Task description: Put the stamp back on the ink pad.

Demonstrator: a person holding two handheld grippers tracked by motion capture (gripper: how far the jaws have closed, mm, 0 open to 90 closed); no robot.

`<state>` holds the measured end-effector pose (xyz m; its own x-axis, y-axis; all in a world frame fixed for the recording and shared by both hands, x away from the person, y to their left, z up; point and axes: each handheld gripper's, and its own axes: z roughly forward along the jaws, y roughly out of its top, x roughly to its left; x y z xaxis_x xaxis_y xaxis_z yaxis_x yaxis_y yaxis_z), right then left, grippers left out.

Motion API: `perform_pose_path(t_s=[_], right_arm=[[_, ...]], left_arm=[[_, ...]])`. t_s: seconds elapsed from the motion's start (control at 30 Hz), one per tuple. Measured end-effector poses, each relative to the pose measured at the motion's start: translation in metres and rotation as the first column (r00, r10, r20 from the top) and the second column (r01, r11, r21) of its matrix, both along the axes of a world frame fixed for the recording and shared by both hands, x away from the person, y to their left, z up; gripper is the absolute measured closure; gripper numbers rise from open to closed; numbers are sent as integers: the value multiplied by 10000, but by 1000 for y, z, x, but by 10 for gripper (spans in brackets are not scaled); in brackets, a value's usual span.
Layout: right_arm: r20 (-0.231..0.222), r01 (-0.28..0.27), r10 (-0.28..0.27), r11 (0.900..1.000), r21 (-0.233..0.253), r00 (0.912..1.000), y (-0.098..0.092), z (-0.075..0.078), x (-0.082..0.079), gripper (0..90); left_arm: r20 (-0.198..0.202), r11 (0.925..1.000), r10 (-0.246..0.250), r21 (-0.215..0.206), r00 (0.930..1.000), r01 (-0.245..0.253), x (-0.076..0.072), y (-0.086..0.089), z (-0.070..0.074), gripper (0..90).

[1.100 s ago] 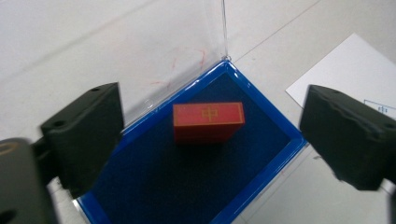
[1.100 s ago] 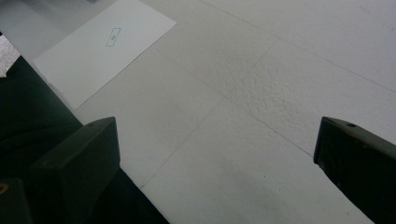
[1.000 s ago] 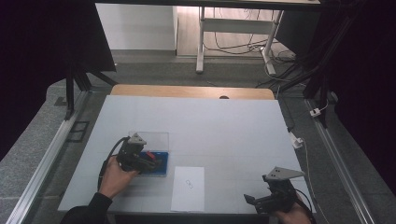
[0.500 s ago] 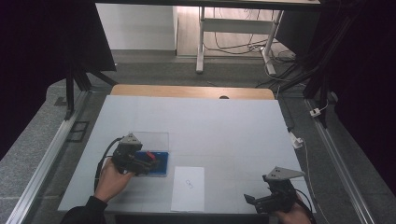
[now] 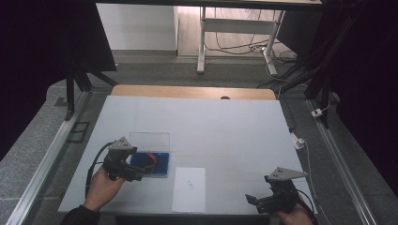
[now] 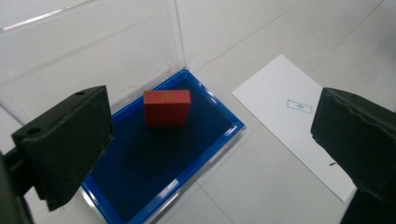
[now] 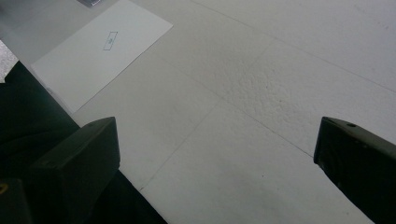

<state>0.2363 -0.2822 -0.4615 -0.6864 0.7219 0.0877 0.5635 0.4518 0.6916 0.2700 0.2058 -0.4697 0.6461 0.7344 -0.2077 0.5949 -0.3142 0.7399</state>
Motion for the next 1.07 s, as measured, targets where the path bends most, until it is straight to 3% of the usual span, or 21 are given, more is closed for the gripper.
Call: perform_pose_path(t_s=[0.3, 0.6, 0.73, 1.07], right_arm=[[-28, 88, -87, 9999, 55, 10000, -1, 0, 1, 2], [-48, 92, -92, 10000, 35, 9999, -1, 0, 1, 2], [-36, 120, -120, 9999, -13, 9999, 0, 0, 1, 2], [-14, 65, -65, 10000, -62, 10000, 0, -1, 1, 2]], left_arm=[[0, 9991, 17, -416, 10000, -17, -24, 12, 1, 0], [-205, 9984, 395, -404, 9990, -403, -53, 33, -8, 0], [-205, 9975, 676, -206, 9975, -680, -64, 42, -10, 0], [-249, 9938, 1108, -70, 9935, -1110, -72, 48, -9, 0]])
